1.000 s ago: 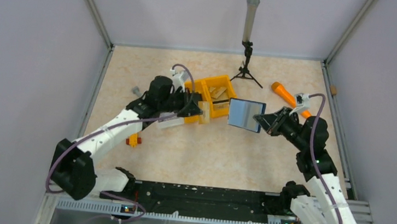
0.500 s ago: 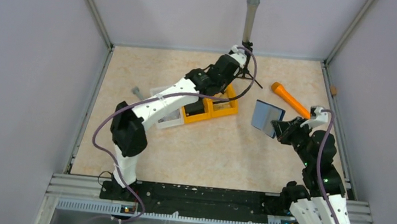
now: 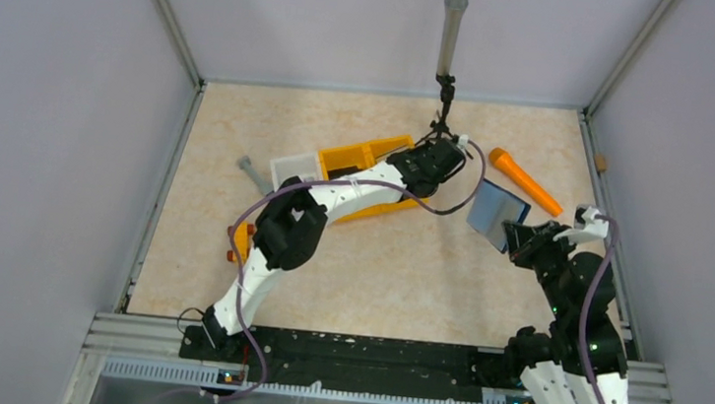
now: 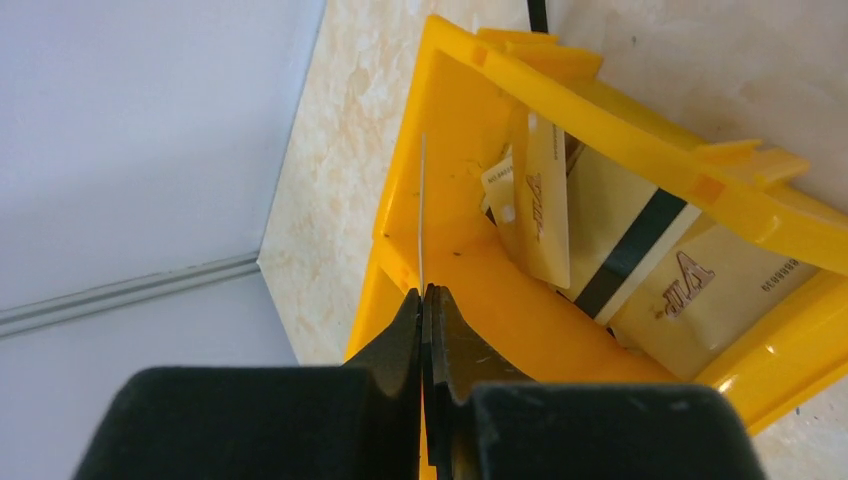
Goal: Take the credit cards out of the card holder
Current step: Place the credit card in the storage box, then remove the credit card from the card holder.
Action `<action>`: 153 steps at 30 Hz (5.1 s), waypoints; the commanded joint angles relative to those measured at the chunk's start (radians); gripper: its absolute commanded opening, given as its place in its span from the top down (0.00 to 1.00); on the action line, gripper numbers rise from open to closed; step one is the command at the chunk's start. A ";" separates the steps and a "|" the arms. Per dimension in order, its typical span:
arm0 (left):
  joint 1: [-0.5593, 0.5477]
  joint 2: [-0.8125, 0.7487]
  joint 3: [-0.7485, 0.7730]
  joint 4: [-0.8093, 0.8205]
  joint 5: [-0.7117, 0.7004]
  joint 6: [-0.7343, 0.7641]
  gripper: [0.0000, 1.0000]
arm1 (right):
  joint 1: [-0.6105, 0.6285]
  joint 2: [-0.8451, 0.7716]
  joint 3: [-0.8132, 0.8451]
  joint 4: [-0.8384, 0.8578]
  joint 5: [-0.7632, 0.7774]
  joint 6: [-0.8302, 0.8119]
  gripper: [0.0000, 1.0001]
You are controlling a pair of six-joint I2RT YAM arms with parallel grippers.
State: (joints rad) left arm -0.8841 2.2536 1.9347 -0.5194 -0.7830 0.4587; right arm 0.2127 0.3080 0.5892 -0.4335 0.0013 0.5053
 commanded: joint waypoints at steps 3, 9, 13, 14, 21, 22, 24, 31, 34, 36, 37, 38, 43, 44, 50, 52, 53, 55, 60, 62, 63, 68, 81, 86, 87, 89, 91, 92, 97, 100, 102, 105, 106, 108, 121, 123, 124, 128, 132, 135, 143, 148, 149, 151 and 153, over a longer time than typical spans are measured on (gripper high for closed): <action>0.004 0.018 0.038 0.140 -0.003 0.064 1.00 | -0.008 -0.025 0.018 0.024 0.035 -0.009 1.00; 0.004 0.023 0.004 0.167 0.022 0.059 1.00 | -0.007 -0.026 0.017 0.024 0.037 -0.004 1.00; 0.002 0.029 -0.003 0.153 0.030 0.038 0.99 | -0.008 -0.032 0.018 0.022 0.041 -0.001 1.00; 0.002 0.028 -0.007 0.145 0.043 0.030 0.98 | -0.008 -0.035 0.018 0.020 0.045 0.001 1.00; 0.000 0.054 -0.008 0.051 0.153 -0.041 0.88 | -0.009 -0.076 0.031 0.004 0.085 0.006 1.00; 0.000 0.066 0.000 0.028 0.166 -0.051 0.88 | -0.008 -0.083 0.033 0.001 0.088 0.006 1.00; -0.001 0.092 0.019 -0.014 0.172 -0.078 0.88 | -0.007 -0.096 0.036 0.001 0.097 0.010 1.00; 0.000 0.093 0.006 -0.060 0.184 -0.116 0.57 | -0.009 -0.096 0.047 0.002 0.094 0.021 1.00; 0.002 0.043 0.001 -0.061 0.202 -0.139 0.50 | -0.008 -0.095 0.047 0.007 0.085 0.028 1.00; 0.002 -0.010 -0.016 -0.049 0.231 -0.156 0.48 | -0.008 -0.092 0.046 0.008 0.079 0.034 1.00; 0.002 -0.038 -0.027 -0.042 0.249 -0.167 0.47 | -0.008 -0.092 0.047 0.009 0.077 0.036 1.00; 0.002 -0.065 -0.040 -0.037 0.269 -0.177 0.46 | -0.008 -0.089 0.048 0.010 0.074 0.037 1.00; 0.005 -0.190 -0.089 -0.036 0.342 -0.248 0.43 | -0.008 -0.068 0.045 0.014 0.038 0.040 1.00; 0.007 -0.210 -0.094 -0.042 0.350 -0.272 0.43 | -0.008 -0.057 0.042 0.018 0.021 0.045 1.00; 0.027 -0.372 -0.197 -0.053 0.491 -0.509 0.39 | -0.008 0.005 -0.002 0.109 -0.197 0.062 1.00; 0.036 -0.477 -0.320 0.027 0.598 -0.593 0.26 | -0.009 0.024 -0.016 0.148 -0.264 0.077 1.00; 0.043 -0.536 -0.401 0.091 0.664 -0.628 0.14 | -0.009 0.032 -0.023 0.171 -0.294 0.090 1.00; 0.066 -0.659 -0.567 0.245 0.804 -0.695 0.02 | -0.008 0.047 -0.037 0.212 -0.353 0.113 1.00; 0.168 -0.929 -0.925 0.642 1.152 -0.910 0.01 | -0.008 0.108 -0.076 0.338 -0.503 0.201 1.00; 0.203 -0.997 -1.054 0.816 1.272 -0.999 0.01 | -0.008 0.132 -0.107 0.435 -0.569 0.262 1.00; 0.214 -1.024 -1.114 0.905 1.325 -1.032 0.01 | -0.008 0.146 -0.124 0.491 -0.600 0.296 1.00; 0.217 -1.100 -1.267 1.134 1.443 -1.171 0.01 | -0.008 0.235 -0.197 0.754 -0.724 0.452 1.00; 0.217 -1.037 -1.315 1.211 1.436 -1.220 0.01 | 0.019 0.395 -0.243 1.067 -0.858 0.625 1.00; 0.217 -1.030 -1.309 1.134 1.374 -1.174 0.01 | 0.020 0.394 -0.225 1.044 -0.860 0.610 1.00; 0.217 -1.035 -1.311 1.113 1.351 -1.162 0.01 | 0.019 0.391 -0.217 1.027 -0.858 0.600 1.00; 0.222 -1.050 -1.324 1.098 1.335 -1.148 0.01 | 0.019 0.386 -0.198 0.995 -0.854 0.575 1.00; 0.229 -1.064 -1.340 1.107 1.333 -1.155 0.01 | 0.019 0.385 -0.186 0.981 -0.855 0.567 1.00; 0.233 -1.067 -1.349 1.125 1.343 -1.167 0.01 | 0.019 0.388 -0.183 0.976 -0.856 0.567 1.00; 0.233 -1.042 -1.390 1.381 1.453 -1.282 0.03 | 0.020 0.419 -0.194 1.048 -0.882 0.611 1.00; 0.233 -1.004 -1.363 1.439 1.507 -1.328 0.16 | 0.019 0.429 -0.193 1.062 -0.888 0.621 1.00; 0.232 -0.987 -1.357 1.466 1.523 -1.350 0.30 | 0.019 0.430 -0.181 1.031 -0.886 0.603 1.00; 0.232 -0.976 -1.358 1.486 1.515 -1.365 0.59 | 0.024 0.428 -0.153 0.943 -0.874 0.548 1.00; 0.232 -0.973 -1.358 1.483 1.508 -1.365 0.67 | 0.026 0.427 -0.141 0.915 -0.866 0.528 1.00; 0.231 -0.965 -1.351 1.464 1.494 -1.366 0.84 | 0.039 0.430 -0.122 0.862 -0.850 0.489 1.00; 0.209 -0.973 -1.334 1.417 1.446 -1.360 1.00 | 0.177 0.506 -0.031 0.625 -0.673 0.269 0.93; 0.208 -0.983 -1.339 1.411 1.445 -1.357 1.00 | 0.177 0.507 -0.030 0.609 -0.662 0.259 0.93; 0.210 -0.987 -1.343 1.407 1.441 -1.353 1.00 | 0.177 0.506 -0.034 0.625 -0.670 0.267 0.93; 0.211 -0.981 -1.341 1.352 1.410 -1.326 1.00 | 0.177 0.496 -0.089 0.813 -0.730 0.385 0.94; 0.207 -0.949 -1.322 1.321 1.421 -1.327 0.85 | 0.177 0.508 -0.107 0.890 -0.752 0.446 1.00; 0.191 -0.941 -1.307 1.310 1.422 -1.313 0.51 | 0.177 0.518 -0.104 0.874 -0.750 0.440 1.00; 0.116 -0.966 -1.237 1.131 1.317 -1.165 0.13 | 0.178 0.514 -0.116 0.894 -0.727 0.485 1.00; 0.102 -0.950 -1.202 1.017 1.264 -1.119 0.17 | 0.178 0.505 -0.123 0.890 -0.715 0.494 1.00; 0.102 -0.944 -1.196 1.006 1.259 -1.117 0.19 | 0.178 0.505 -0.126 0.897 -0.717 0.499 1.00; 0.100 -0.936 -1.191 1.000 1.259 -1.116 0.32 | 0.179 0.504 -0.127 0.896 -0.718 0.500 1.00; 0.100 -0.935 -1.189 0.994 1.259 -1.117 0.53 | 0.179 0.500 -0.126 0.889 -0.718 0.494 1.00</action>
State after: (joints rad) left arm -0.7689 1.3075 0.7036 0.5102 0.4923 -0.6960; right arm 0.3782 0.8310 0.4526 0.3748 -0.6987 0.9794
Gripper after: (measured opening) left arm 0.598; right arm 0.072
